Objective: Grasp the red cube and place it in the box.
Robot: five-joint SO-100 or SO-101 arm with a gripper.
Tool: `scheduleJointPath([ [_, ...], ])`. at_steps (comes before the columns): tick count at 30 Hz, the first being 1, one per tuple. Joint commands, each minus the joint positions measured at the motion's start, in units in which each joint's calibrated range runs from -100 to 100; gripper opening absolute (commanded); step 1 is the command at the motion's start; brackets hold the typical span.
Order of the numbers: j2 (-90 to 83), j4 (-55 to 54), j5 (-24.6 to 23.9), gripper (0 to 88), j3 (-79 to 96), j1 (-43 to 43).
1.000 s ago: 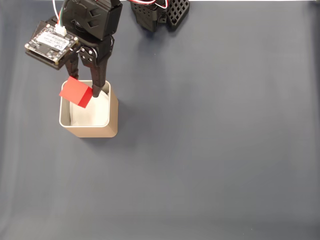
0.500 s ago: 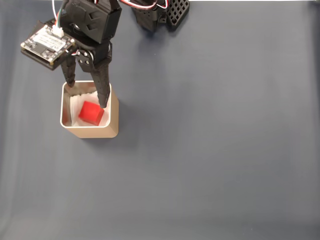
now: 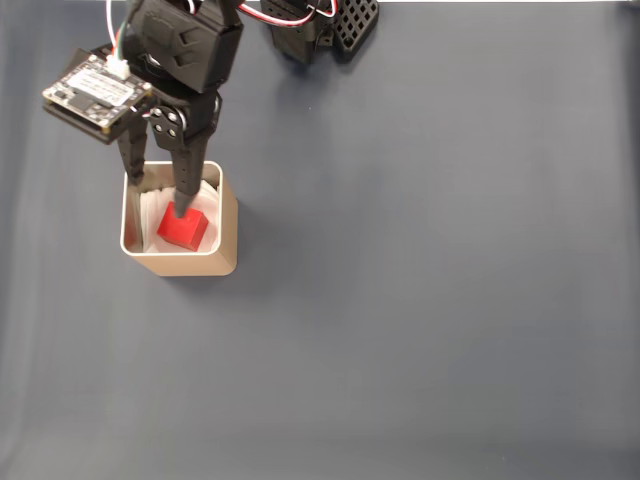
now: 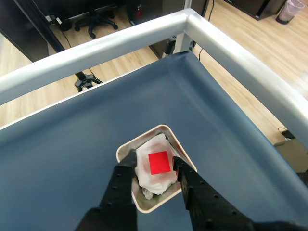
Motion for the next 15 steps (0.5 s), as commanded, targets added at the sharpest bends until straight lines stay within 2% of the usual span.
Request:
scheduleJointPath([
  [1, -2.4, -4.5, 0.4, 4.6, 0.3, -2.2],
  [3, -2.8, -6.2, 0.5, 0.2, 1.0, -3.7],
  [15, -5.5, -8.2, 1.9, 0.1, 5.1, -15.8],
])
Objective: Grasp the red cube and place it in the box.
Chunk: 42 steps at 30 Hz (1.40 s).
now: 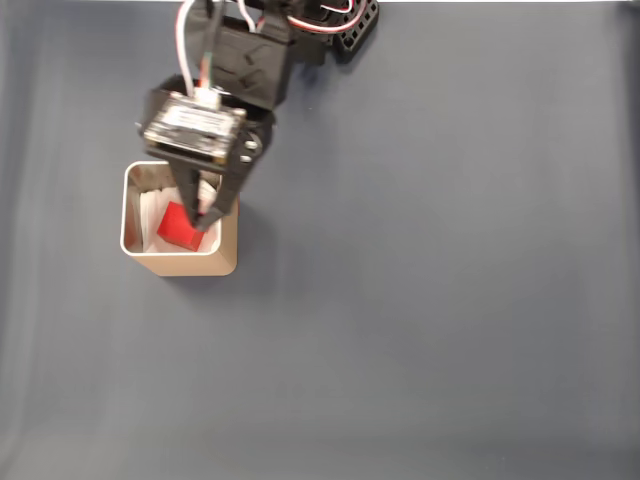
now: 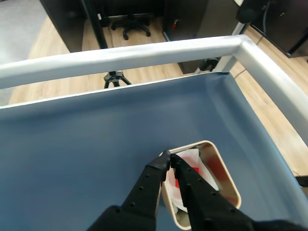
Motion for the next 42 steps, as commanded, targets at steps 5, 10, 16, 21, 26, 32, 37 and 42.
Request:
scheduleJointPath([
  [5, -3.5, -1.2, 0.7, 0.1, 1.7, -9.4],
  [10, -4.4, -1.1, 0.7, 0.1, 4.0, -14.0],
  [16, -7.7, -1.2, 0.6, 0.1, 10.1, -16.7],
  [21, -11.6, -1.7, 0.6, 0.1, 18.5, -16.7],
  [26, -15.8, -2.1, 0.6, 0.1, 25.6, -16.4],
  [32, -21.4, -2.0, 0.4, 0.1, 34.4, -16.1],
  [37, -32.2, -0.5, 0.8, 0.1, 47.3, -14.6],
  [42, -39.3, 2.1, 1.1, 0.1, 54.9, -13.7],
])
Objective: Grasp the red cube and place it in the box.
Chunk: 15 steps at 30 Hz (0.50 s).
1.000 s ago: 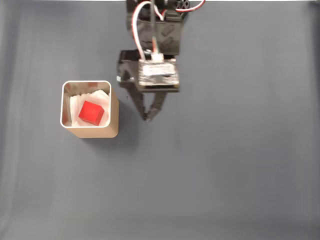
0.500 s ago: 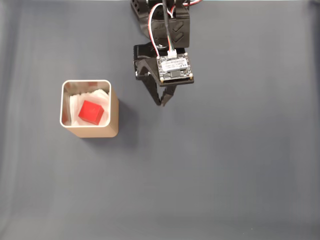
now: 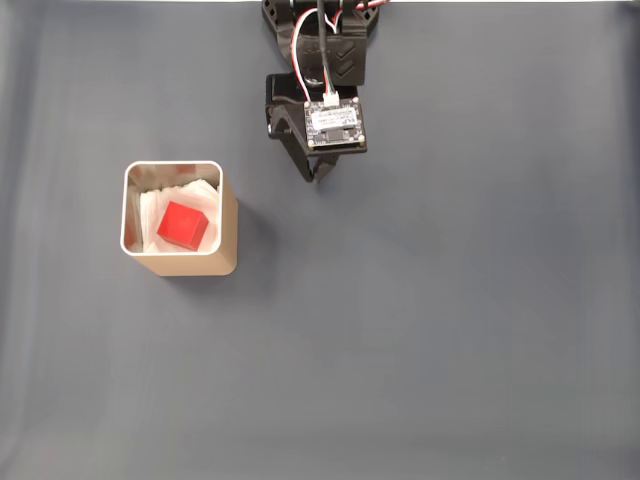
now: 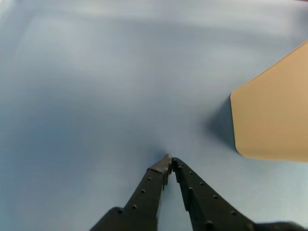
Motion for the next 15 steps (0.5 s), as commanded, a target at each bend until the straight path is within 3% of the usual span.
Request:
scheduleJointPath([
  [1, -4.8, 2.2, 0.2, 0.1, 2.8, 0.8],
  [15, -13.9, 22.0, -0.3, 0.1, 4.6, 1.0],
])
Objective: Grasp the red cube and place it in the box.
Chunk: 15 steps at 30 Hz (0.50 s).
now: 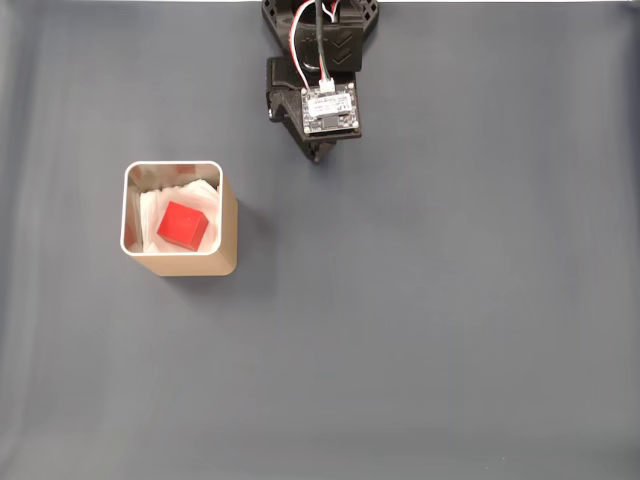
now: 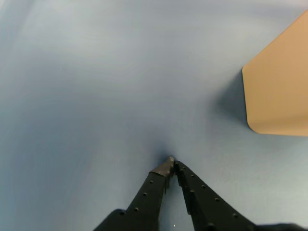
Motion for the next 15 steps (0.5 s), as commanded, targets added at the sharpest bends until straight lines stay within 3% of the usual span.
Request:
scheduleJointPath([
  [1, -1.7, 4.3, -0.7, 0.1, 0.9, 0.3],
  [15, -4.5, 15.3, -1.0, 0.1, 0.9, -1.1],
])
